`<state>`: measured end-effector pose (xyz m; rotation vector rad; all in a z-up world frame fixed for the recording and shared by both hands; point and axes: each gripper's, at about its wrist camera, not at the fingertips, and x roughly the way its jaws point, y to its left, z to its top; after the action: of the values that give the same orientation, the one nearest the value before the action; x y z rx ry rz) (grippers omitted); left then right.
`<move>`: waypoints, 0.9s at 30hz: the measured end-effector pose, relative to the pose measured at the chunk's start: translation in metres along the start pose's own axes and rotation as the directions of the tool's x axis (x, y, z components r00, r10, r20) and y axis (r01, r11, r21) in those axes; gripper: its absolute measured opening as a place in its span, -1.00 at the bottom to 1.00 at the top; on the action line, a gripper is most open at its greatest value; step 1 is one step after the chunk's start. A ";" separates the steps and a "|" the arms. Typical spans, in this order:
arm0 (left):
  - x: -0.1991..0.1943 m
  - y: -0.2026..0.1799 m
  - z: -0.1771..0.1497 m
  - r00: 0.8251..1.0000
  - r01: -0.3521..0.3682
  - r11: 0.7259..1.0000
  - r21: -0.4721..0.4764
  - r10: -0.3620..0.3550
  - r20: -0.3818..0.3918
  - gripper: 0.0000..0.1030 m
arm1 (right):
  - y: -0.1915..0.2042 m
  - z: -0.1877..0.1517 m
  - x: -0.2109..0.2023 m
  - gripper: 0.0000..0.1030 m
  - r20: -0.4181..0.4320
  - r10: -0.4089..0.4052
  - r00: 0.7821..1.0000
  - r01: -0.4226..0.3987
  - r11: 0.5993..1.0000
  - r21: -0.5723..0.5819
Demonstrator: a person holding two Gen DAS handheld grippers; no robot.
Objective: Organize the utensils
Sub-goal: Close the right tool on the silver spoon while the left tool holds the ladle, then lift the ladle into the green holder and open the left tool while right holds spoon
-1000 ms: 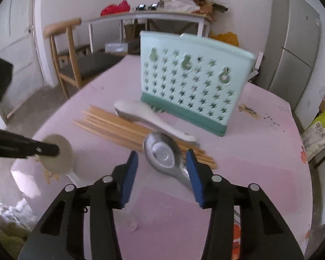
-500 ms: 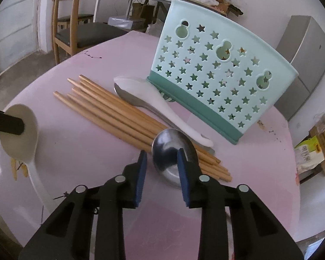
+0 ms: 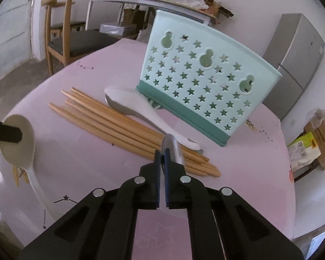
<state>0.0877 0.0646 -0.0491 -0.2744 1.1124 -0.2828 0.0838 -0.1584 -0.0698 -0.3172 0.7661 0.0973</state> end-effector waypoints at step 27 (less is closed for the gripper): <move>-0.154 -0.083 0.134 0.826 -0.087 0.975 0.205 -0.044 0.562 -0.92 | -0.090 0.022 -0.091 -0.96 0.270 0.084 0.959 -0.174 0.928 0.330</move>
<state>0.1386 0.0523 0.1652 -0.1288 0.4855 -0.2784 0.0513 -0.2340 0.0304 0.0881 0.5373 0.1207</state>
